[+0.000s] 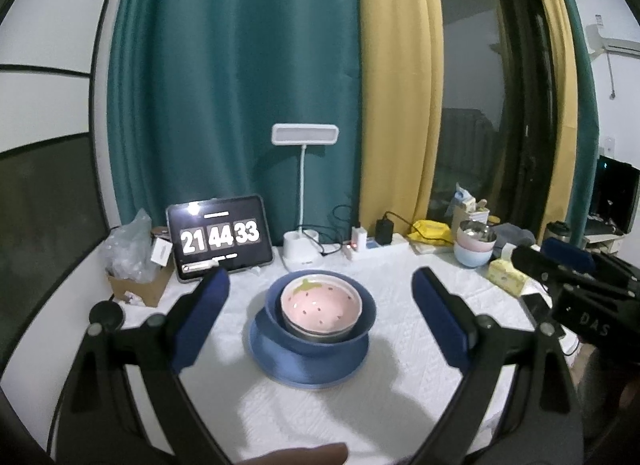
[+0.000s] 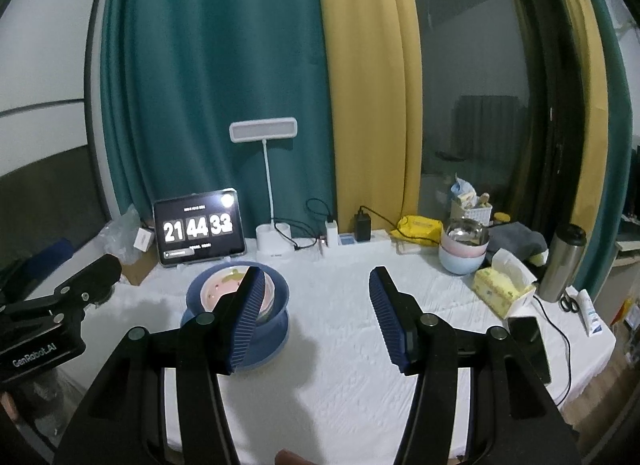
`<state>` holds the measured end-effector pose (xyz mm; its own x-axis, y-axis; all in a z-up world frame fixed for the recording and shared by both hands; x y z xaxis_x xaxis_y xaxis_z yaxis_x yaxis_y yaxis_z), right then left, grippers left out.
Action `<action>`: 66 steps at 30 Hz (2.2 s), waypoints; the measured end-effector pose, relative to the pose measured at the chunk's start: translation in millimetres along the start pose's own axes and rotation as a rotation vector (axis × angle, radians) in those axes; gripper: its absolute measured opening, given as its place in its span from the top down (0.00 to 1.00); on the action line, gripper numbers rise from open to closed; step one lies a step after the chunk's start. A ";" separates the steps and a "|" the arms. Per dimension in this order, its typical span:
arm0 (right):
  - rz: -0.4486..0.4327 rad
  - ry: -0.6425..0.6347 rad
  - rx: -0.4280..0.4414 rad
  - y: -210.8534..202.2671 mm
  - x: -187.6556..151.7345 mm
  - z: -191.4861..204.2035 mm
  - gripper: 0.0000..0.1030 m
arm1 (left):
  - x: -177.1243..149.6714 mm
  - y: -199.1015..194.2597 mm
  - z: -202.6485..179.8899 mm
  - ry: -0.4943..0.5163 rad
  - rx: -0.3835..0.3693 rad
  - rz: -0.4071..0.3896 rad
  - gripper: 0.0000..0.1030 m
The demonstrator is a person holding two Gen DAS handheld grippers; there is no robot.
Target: Organize plates and bowls
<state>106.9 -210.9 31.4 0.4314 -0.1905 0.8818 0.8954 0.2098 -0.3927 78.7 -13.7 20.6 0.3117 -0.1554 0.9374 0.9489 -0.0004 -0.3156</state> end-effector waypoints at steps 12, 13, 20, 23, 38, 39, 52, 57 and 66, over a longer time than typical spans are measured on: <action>-0.043 0.016 -0.024 -14.5 10.9 -5.6 0.19 | 11.5 -14.1 7.1 -0.003 0.039 -0.035 0.05; -0.046 0.016 -0.027 -15.6 11.4 -6.4 0.18 | 11.9 -14.7 7.9 -0.006 0.040 -0.036 0.04; -0.050 0.019 -0.036 -17.3 13.5 -9.0 0.18 | 11.6 -16.5 9.0 -0.011 0.042 -0.036 0.02; -0.049 0.019 -0.035 -17.1 13.5 -8.7 0.18 | 11.4 -17.2 8.8 -0.014 0.039 -0.036 0.02; -0.050 0.018 -0.036 -17.1 14.3 -9.0 0.18 | 9.8 -22.1 6.1 -0.015 0.034 -0.037 0.02; -0.049 0.019 -0.036 -17.2 14.0 -8.5 0.17 | 9.8 -21.5 5.7 -0.015 0.033 -0.036 0.02; -0.048 0.018 -0.038 -17.9 14.7 -9.9 0.18 | 9.5 -21.1 1.3 -0.015 0.035 -0.028 0.02; -0.049 0.017 -0.038 -18.8 16.0 -14.0 0.18 | 9.8 -20.9 1.8 -0.017 0.034 -0.028 0.02; -0.048 0.016 -0.038 -18.5 15.8 -13.7 0.18 | 9.7 -20.5 2.5 -0.017 0.033 -0.027 0.02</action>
<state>98.6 -230.9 49.0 0.3890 -0.2148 0.8959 0.9187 0.1633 -0.3597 62.3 -12.8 36.5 0.2862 -0.1387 0.9481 0.9581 0.0286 -0.2851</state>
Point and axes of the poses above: each gripper's, at about its wrist camera, not at the fingertips, and y roughly the way its jaws point, z to its left, x to its top, the point moved 5 cm from there along y, roughly the way its jaws point, and after that the axes turned 10 degrees about y, right-handed, at the moved point
